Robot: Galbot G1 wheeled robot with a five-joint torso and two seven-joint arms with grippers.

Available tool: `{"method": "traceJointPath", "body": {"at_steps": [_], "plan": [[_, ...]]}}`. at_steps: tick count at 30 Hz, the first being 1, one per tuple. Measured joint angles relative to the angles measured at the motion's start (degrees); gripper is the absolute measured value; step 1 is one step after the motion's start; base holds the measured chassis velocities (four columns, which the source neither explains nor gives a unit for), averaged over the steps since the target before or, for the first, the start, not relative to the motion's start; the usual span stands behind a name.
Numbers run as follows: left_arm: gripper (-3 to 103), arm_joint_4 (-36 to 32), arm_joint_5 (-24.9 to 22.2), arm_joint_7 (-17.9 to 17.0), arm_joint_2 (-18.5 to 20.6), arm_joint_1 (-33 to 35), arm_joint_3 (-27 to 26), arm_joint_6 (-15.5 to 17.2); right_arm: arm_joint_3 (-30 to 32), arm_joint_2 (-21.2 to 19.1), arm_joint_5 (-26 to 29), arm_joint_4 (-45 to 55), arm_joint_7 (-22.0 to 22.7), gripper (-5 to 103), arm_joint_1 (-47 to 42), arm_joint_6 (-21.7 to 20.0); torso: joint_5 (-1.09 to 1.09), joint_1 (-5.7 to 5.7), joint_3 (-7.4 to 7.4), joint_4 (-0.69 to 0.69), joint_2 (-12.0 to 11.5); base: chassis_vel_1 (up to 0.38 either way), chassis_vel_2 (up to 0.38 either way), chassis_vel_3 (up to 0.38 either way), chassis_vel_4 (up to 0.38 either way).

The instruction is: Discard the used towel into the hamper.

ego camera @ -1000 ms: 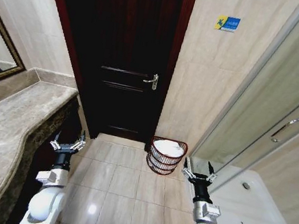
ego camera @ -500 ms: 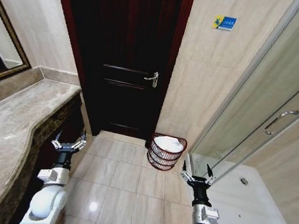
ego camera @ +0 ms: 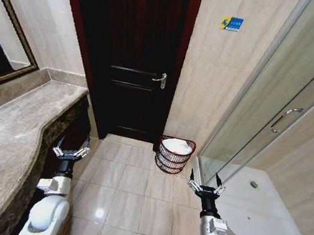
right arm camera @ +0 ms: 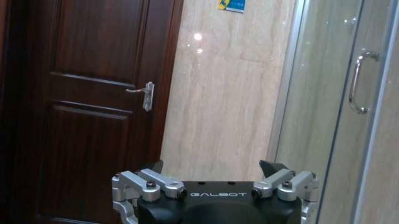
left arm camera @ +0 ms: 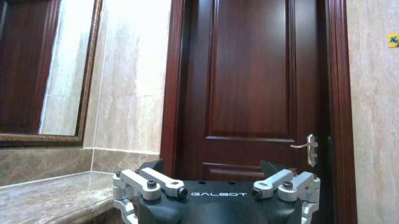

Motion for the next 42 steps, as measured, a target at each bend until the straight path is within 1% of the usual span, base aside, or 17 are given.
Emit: {"method": "traceJointPath", "body": {"at_steps": [18,28,42], "plan": [[100,-2.2,0.6,1.4,-0.4,1.3,-0.1,0.5,0.8,-0.4,0.6,0.8,-0.1,100,-1.0,0.6,0.00,0.00,0.00,0.00,0.0,0.087,-0.087,-0.090,0.090],[100,-2.7,0.6,1.5,-0.8,1.6,0.0,0.5,1.9,-0.3,1.1,1.0,-0.7,100,-1.6,1.1,0.00,0.00,0.00,0.00,0.0,0.107,-0.095,-0.106,0.105],[100,-3.7,1.1,1.8,-1.3,2.8,-0.3,-0.2,2.3,-0.2,1.3,1.1,-0.7,100,-3.0,2.4,0.00,0.00,0.00,0.00,0.0,0.091,-0.095,-0.098,0.098]]}}
